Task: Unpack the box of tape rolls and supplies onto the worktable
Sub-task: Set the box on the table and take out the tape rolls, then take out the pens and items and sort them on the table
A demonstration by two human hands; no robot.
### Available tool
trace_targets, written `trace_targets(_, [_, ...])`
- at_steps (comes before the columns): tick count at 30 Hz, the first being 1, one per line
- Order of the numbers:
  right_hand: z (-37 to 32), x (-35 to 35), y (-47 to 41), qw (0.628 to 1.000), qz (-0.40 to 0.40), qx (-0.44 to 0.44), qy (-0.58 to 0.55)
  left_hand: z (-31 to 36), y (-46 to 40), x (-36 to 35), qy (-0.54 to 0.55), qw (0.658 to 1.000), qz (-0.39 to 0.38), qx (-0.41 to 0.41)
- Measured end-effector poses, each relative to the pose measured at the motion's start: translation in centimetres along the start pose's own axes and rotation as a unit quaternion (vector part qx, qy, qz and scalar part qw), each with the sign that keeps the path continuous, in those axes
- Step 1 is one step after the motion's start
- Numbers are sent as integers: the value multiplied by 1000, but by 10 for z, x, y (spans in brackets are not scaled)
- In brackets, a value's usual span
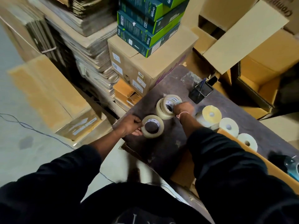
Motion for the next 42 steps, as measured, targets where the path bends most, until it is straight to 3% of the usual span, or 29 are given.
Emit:
trace_targets(3, [1,6,-27,992,66,-13,102,1,-3,-3,24,1000,14,-2])
trace_targets(6, [-6,20,-23,988,126,21,83,6,-7,-6,40,999,33,-6])
trace_targets(12, [-28,16,-2,988,12,74,132,14,-15,-13,87,996,27,-2])
trace_targets(16, [-32,2,13,966,38,106,232,18,-19,-16,85,996,29,-8])
trace_targets(18, [-29,-1,16,968,26,100,229,19,-20,-16,77,997,30,-10])
trace_targets(22, [-22,-4,15,986,-48,64,144,24,-16,-13,-22,996,69,-44])
trace_targets(25, [-21,8,22,992,-66,53,91,41,-9,-9,-179,961,169,-126])
trace_targets(28, [-24,31,49,994,-50,63,67,70,2,-17,-175,938,211,-210])
trace_targets(33, [-6,86,104,989,-14,102,-108,114,23,-59,-89,943,103,-305])
trace_targets(37, [30,134,152,964,-38,140,-223,139,34,-107,-51,939,25,-340])
trace_targets(39, [61,160,169,963,-67,149,-214,152,42,-134,-54,930,-12,-364])
trace_targets(42, [120,189,190,984,-122,108,-75,167,58,-184,-58,918,-77,-384])
Point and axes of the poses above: each hand's wrist, its own y-axis away from the middle knuckle, its own x-axis out of the back of the hand, z = x × y, the point moved 2 cm from there along -y, towards the middle knuckle, and after that the axes turned 5 degrees about -z, right-handed, at the moved point
